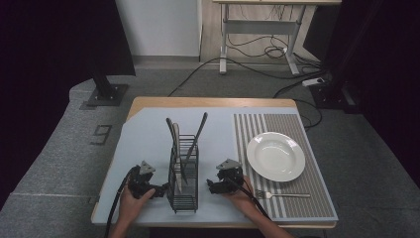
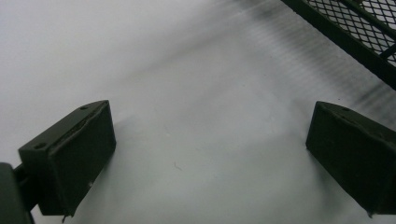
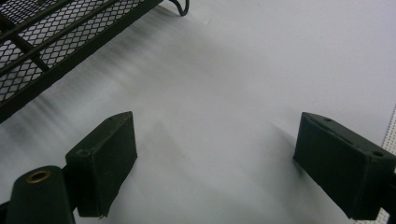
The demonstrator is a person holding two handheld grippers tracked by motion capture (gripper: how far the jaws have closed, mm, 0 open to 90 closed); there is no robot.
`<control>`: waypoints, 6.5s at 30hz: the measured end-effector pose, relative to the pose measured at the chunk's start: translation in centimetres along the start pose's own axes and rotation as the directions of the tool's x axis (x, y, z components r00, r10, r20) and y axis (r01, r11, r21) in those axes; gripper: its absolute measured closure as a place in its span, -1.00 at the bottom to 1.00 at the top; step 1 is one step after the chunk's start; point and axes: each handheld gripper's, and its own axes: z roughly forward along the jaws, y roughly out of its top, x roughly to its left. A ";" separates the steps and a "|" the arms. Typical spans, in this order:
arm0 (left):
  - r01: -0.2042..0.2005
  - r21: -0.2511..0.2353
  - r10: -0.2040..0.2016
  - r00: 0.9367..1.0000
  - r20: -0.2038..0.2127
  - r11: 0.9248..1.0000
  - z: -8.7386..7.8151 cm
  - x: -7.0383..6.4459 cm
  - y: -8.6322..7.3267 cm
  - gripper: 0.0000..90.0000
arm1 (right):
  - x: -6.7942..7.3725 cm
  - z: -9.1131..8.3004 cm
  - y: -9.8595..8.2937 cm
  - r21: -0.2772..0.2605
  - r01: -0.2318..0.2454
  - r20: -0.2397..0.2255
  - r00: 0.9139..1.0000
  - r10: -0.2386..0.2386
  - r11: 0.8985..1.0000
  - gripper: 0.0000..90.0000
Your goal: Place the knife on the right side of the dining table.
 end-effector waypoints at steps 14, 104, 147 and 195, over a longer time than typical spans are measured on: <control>0.000 0.000 0.000 1.000 0.000 1.000 0.0 0.0 0.0 -0.98 | 0.0 -0.2 0.0 -0.014 -0.013 0.028 1.000 0.013 1.000 -0.71; -0.001 0.000 0.001 1.000 0.000 1.000 0.0 0.0 0.0 -0.98 | -3.9 -3.3 14.4 -0.341 -0.125 -0.130 0.988 0.085 0.932 -0.18; -0.002 0.001 0.002 1.000 -0.001 1.000 0.0 0.0 0.0 -0.98 | -2.9 -4.8 15.9 -0.416 -0.161 -0.297 0.954 0.034 0.895 0.79; -0.002 0.000 0.002 1.000 -0.001 1.000 0.0 0.0 0.0 -0.98 | -8.0 -13.8 14.2 -0.683 -0.306 -0.344 0.936 0.077 0.663 0.86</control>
